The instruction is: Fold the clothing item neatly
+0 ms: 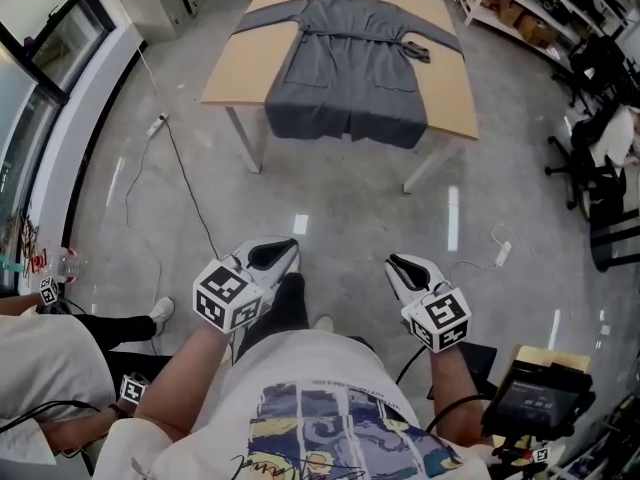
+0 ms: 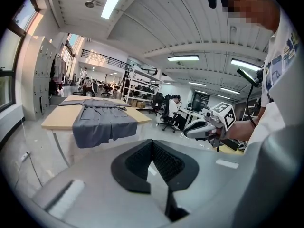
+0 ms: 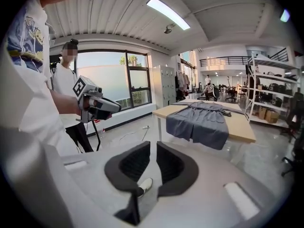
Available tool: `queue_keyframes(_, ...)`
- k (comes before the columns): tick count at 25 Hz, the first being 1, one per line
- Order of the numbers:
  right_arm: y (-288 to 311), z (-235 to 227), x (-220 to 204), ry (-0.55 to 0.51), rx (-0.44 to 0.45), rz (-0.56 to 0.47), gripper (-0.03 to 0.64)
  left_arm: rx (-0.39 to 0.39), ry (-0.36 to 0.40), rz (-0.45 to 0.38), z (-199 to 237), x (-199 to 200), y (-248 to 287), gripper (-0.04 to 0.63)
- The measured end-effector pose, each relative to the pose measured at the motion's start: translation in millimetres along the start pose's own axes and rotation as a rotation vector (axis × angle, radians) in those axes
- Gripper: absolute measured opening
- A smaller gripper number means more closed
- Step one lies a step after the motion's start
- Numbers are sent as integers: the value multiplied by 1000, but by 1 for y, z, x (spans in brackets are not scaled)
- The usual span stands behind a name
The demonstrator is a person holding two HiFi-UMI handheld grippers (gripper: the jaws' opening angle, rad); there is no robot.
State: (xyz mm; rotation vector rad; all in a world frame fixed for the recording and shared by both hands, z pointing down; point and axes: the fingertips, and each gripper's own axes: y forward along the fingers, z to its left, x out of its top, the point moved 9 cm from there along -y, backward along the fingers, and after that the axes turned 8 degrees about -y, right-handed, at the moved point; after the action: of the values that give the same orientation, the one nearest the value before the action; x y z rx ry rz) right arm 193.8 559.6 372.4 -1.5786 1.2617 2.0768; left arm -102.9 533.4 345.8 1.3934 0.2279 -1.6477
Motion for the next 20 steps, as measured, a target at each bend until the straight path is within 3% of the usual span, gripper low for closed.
queue_keyframes(10, 47, -53, 42, 30, -67, 27, 37, -115, 18, 19, 61, 59, 64, 2)
queue_keyframes(20, 135, -98, 98, 14, -94, 36, 37, -157, 40, 32, 150, 105, 91, 2)
